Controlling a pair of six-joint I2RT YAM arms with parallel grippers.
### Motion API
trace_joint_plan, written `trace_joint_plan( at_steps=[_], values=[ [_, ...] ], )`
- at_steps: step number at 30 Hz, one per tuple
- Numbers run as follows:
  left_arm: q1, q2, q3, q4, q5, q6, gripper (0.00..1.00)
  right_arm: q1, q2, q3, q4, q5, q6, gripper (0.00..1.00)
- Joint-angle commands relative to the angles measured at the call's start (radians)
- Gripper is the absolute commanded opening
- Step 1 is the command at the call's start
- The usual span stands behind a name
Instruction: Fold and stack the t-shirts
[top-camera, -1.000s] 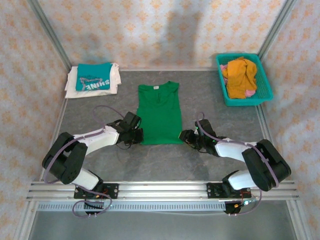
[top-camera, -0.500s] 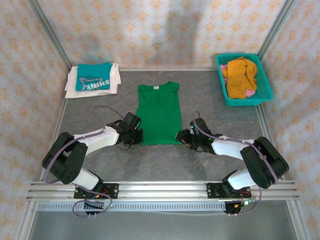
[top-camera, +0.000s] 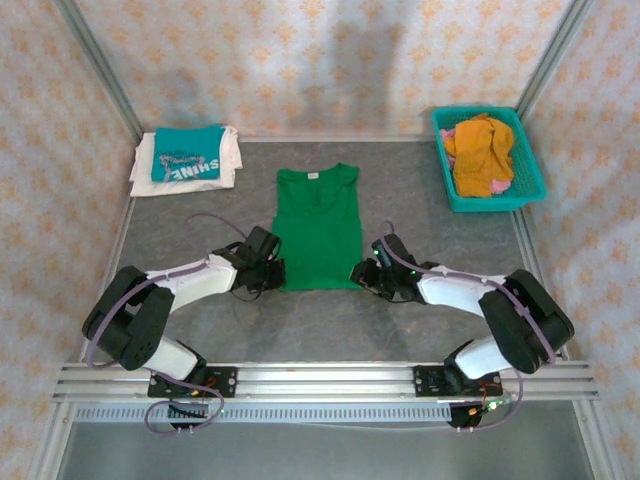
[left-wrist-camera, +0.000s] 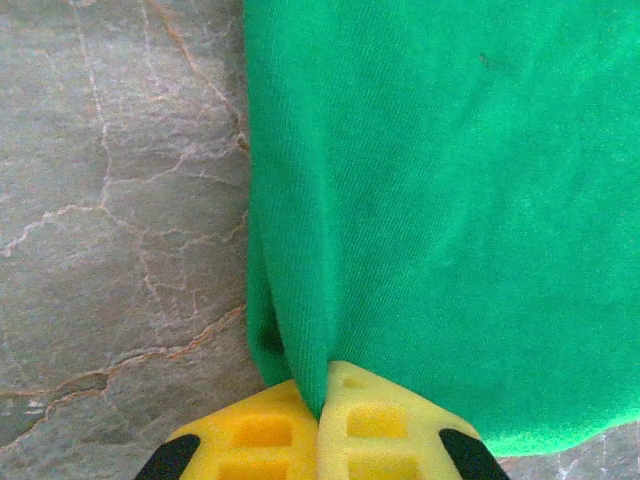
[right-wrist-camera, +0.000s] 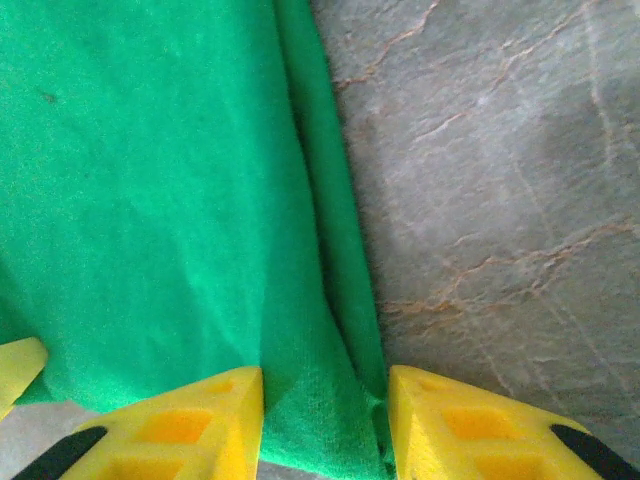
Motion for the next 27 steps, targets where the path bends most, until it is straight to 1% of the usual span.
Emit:
trace_joint_plan(
  at_steps=[1,4,7,11,15,18,20,23,27],
  values=[
    [-0.008,-0.024,-0.014,-0.002,-0.034,0.012,0.0,0.006,0.025,0.021,-0.027,0.026,0.003,0.37],
    [-0.008,-0.012,-0.012,0.005,-0.028,0.016,0.0,0.006,0.041,0.023,0.001,0.0,-0.005,0.28],
    [-0.008,-0.003,-0.009,0.002,-0.031,0.013,0.0,0.007,0.037,0.026,0.011,0.003,-0.004,0.1],
    [-0.008,-0.033,-0.012,-0.018,-0.042,0.008,0.0,0.006,-0.003,0.026,-0.013,0.022,-0.014,0.0],
    [-0.008,-0.085,-0.028,-0.046,-0.059,0.016,0.0,0.006,-0.052,0.012,-0.027,0.035,-0.036,0.0],
    [-0.007,-0.099,-0.045,-0.066,-0.033,0.044,0.0,0.006,-0.047,-0.004,-0.033,-0.023,-0.063,0.0],
    [-0.009,-0.103,-0.055,-0.093,-0.012,0.068,0.0,0.007,-0.072,-0.057,0.019,-0.064,-0.044,0.0],
    [-0.011,-0.149,-0.099,-0.123,0.01,0.076,0.0,0.012,-0.156,-0.129,0.027,-0.079,-0.023,0.0],
    [-0.032,-0.313,-0.158,-0.15,0.038,0.05,0.0,0.071,-0.315,-0.165,-0.089,-0.053,-0.034,0.0]
  ],
)
